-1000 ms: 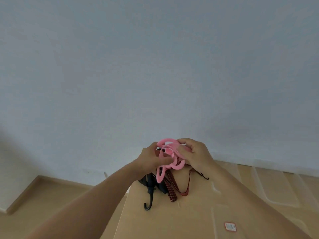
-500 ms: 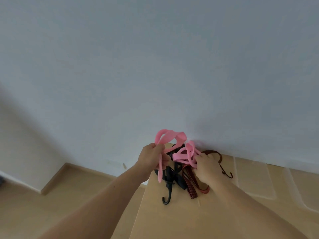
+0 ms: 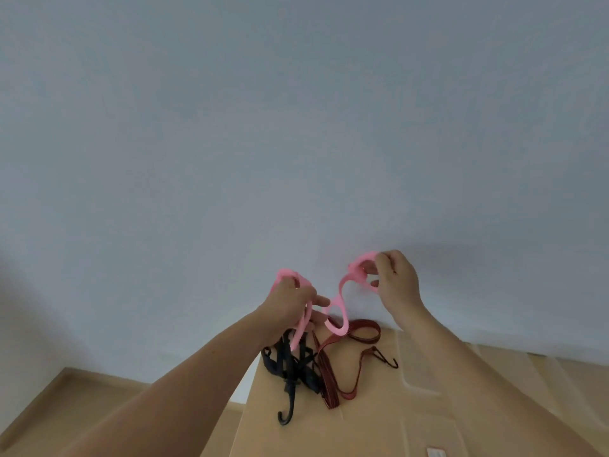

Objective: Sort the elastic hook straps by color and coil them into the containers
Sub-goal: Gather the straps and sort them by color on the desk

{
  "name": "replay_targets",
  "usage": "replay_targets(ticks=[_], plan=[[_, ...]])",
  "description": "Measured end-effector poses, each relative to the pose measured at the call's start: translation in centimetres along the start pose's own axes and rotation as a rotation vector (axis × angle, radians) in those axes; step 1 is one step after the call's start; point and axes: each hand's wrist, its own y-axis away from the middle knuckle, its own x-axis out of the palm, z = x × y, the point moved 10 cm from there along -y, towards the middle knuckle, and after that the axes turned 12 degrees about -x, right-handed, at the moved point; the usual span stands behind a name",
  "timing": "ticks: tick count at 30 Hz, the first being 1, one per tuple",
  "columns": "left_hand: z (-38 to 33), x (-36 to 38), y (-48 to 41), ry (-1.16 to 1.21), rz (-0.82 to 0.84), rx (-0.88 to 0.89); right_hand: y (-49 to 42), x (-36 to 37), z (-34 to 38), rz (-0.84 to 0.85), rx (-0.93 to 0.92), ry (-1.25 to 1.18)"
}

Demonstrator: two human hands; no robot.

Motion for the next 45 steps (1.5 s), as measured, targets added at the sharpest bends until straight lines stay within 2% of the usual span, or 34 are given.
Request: replay_targets(ticks=[6, 9, 12, 17, 20, 23, 25, 26, 30, 37, 39, 43, 45], plan=[[-7.9, 1.0, 4.6, -0.18, -0.088, 0.29, 0.6, -6.6, 12.2, -0.071, -0.269, -0.157], [-10.2, 3.4, 6.8, -0.183, -0.034, 0.377, 1.7, -7.7, 16.2, -0.007, -0.357, -0.217], [-11.2, 5.4, 8.9, -0.163, 0.014, 0.436, 2.3, -9.6, 17.3, -0.037, -0.378, -0.159], [-11.0, 6.7, 11.3, -0.026, 0.235, 0.403, 2.9, -14.9, 13.7, -0.211, -0.226, -0.042], [-11.4, 7.3, 12.1, -0.016, 0.221, 0.407, 3.9, -15.6, 11.0, -0.22, -0.116, 0.035], [-11.4, 8.1, 12.5, 0.152, 0.23, 0.397, 5.1, -16.2, 9.9, -0.243, -0.054, 0.04], [-11.5, 8.5, 12.5, 0.231, 0.223, 0.403, 5.8, -16.3, 10.0, -0.245, -0.056, -0.044], [-11.6, 9.0, 12.6, 0.217, 0.216, 0.416, 6.1, -15.6, 10.1, -0.2, -0.05, -0.144], [-11.9, 12.6, 13.8, 0.027, 0.269, 0.494, 8.2, -9.9, 10.4, 0.152, 0.089, -0.464], [-11.7, 12.5, 13.6, 0.219, 0.342, 0.406, 10.4, -7.4, 8.6, 0.331, 0.354, -0.887], [-11.7, 11.9, 13.5, 0.218, 0.319, 0.405, 10.3, -7.3, 8.2, 0.336, 0.341, -0.858], [-10.8, 10.4, 12.9, 0.097, 0.178, 0.372, 8.8, -9.6, 7.6, 0.151, 0.2, -0.733], [-9.8, 9.9, 12.4, 0.075, 0.134, 0.322, 8.5, -10.5, 7.4, 0.118, 0.148, -0.629]])
